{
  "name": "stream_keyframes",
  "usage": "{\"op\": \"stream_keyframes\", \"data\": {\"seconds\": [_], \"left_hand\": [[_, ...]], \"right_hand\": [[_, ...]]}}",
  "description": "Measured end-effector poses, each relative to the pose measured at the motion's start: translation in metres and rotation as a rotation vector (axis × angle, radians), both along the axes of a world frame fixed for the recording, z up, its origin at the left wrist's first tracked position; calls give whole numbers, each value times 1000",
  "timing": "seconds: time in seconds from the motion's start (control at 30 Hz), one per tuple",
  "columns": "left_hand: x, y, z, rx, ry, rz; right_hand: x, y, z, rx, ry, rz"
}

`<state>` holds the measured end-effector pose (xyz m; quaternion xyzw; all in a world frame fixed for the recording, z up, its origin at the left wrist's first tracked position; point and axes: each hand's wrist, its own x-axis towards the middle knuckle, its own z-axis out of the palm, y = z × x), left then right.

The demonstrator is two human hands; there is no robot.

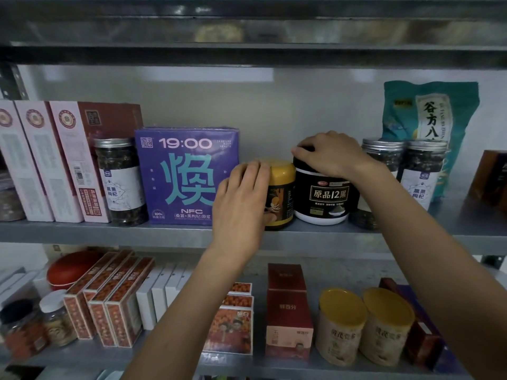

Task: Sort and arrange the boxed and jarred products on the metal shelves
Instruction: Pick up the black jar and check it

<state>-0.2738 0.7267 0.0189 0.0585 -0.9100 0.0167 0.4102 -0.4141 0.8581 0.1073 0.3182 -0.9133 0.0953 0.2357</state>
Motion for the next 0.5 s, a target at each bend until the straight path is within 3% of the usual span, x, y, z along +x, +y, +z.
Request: {"op": "stream_keyframes", "data": {"seconds": [0.37,0.43,0.5], "left_hand": [[-6,1,-3,-23,-1,81],[-8,0,-3,-31,-1,89],[-9,0,-3,-25,-7,82]], "right_hand": [[18,12,2,-1,-32,12],[22,15,-2,-66,-9,41],[30,21,-15,-222,132,151]]}}
